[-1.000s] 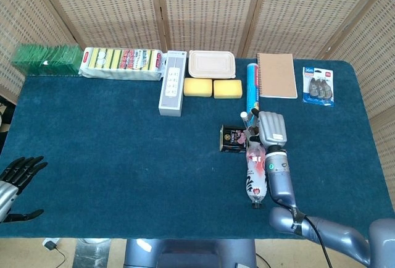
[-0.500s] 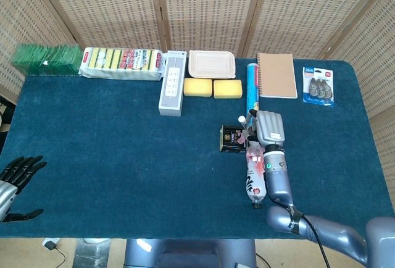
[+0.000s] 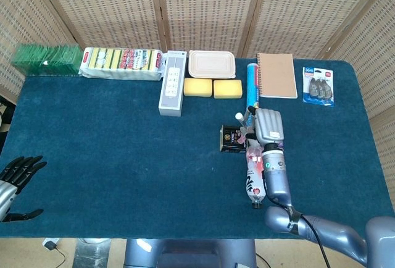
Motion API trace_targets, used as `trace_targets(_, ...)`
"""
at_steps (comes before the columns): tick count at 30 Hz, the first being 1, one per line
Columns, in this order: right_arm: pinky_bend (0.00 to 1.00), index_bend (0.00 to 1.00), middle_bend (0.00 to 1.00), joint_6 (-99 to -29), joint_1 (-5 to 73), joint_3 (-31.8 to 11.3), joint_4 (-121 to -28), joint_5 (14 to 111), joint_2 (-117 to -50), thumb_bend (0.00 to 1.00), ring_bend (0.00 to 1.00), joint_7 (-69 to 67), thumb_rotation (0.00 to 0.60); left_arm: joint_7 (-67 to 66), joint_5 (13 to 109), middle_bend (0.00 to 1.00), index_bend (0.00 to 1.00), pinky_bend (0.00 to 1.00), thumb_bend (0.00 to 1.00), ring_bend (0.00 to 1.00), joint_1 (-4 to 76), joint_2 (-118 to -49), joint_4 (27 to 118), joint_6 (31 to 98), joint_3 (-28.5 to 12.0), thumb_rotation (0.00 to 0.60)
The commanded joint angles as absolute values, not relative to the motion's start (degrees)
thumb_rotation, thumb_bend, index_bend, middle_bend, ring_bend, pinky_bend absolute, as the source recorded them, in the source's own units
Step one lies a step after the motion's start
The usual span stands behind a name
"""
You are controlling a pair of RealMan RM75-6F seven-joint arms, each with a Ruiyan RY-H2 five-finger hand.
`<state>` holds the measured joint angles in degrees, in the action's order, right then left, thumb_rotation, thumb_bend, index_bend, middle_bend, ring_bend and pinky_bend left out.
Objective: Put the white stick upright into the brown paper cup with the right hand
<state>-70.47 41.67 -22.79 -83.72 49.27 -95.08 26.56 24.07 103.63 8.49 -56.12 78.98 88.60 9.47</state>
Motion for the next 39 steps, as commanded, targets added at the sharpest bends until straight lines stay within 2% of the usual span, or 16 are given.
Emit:
trace_targets(1, 0.89, 0.61, 0.72, -71.1, 41.7, -23.6, -86.3, 48.9, -93.8, 0.33, 0.84, 27.5, 0.600, 24.1, 103.7, 0.04, 0.04, 0.00, 0.08, 0.00, 8.5, -56.1, 79.0, 88.6, 9.5, 0.552)
trace_targets(25, 0.90, 0.62, 0.73, -79.4, 41.3, -27.1, -105.8, 48.3, -84.8, 0.33, 0.86, 35.8, 0.600, 25.2, 105.3, 0.04, 0.04, 0.00, 0.08, 0.00, 7.7, -56.2, 77.6, 91.4, 9.9, 0.553)
trace_targets(39, 0.94, 0.68, 0.79, -85.6, 38.1, -25.9, -116.1, 51.3, -79.8, 0.34, 0.91, 37.1, 0.600, 25.0, 107.6, 0.04, 0.04, 0.00, 0.08, 0.00, 7.3, -56.3, 76.6, 93.8, 10.4, 0.549)
